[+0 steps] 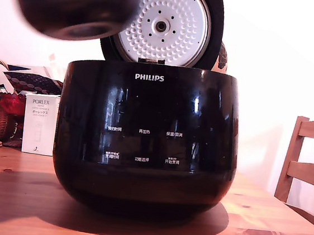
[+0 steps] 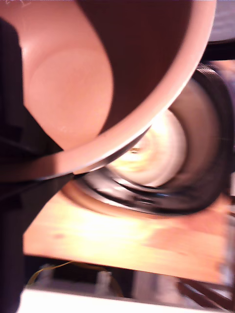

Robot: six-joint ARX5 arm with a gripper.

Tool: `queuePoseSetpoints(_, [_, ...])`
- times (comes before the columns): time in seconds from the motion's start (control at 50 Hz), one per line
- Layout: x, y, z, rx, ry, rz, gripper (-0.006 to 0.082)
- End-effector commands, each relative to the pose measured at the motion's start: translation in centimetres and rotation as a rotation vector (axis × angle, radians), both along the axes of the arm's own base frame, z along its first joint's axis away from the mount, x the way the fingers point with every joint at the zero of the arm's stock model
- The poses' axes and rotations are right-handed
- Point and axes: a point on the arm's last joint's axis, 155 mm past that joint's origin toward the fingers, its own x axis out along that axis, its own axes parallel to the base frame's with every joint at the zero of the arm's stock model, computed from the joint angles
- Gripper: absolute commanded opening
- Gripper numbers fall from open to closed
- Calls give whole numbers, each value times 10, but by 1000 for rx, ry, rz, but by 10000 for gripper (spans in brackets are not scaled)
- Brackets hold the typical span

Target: Place the pot you are holding inside the rice cooker

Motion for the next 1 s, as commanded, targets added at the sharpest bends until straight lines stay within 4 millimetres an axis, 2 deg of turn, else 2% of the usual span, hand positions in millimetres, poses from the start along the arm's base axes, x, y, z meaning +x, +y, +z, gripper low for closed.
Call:
queuePoseSetpoints(0.0, [1, -9, 19, -58, -58, -26, -24])
queuePoseSetpoints(0.26, [-4, -34, 24, -117, -55, -98, -24])
queuePoseSetpoints(0.66, [-1, -65, 8, -113, -31, -158, -24])
queuePoseSetpoints(0.98, [0, -81, -8, -108, 17, -191, -24])
